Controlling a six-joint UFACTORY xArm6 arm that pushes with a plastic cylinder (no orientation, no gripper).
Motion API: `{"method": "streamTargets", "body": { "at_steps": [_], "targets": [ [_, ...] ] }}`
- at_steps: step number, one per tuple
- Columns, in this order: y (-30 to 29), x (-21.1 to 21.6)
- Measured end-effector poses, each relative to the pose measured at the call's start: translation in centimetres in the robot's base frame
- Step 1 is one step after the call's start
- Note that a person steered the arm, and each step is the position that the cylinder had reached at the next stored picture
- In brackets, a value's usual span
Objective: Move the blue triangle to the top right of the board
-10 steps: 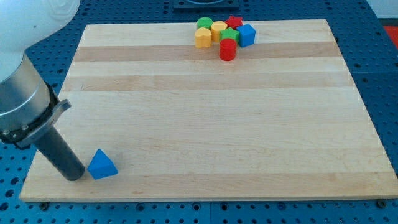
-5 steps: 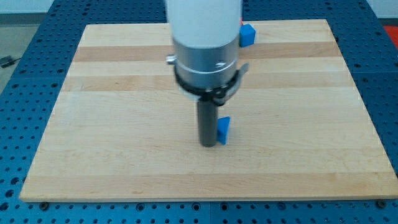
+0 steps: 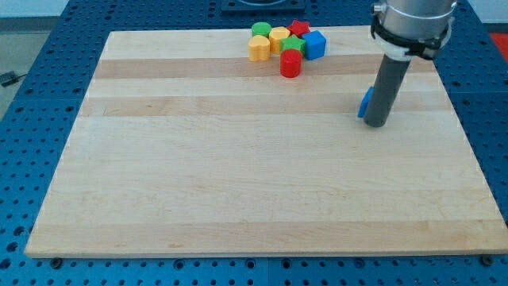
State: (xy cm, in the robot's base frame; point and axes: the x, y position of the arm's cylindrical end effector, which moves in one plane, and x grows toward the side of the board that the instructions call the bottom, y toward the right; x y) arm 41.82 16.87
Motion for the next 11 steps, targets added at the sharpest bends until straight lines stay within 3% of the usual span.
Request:
{"method": "streamTargets", "body": {
  "at_steps": [6, 7, 8, 11],
  "targets": [
    [0.0, -7.8],
    [-0.7, -5.2],
    [-1.8, -5.5],
    [0.8, -12.7]
  ]
}}
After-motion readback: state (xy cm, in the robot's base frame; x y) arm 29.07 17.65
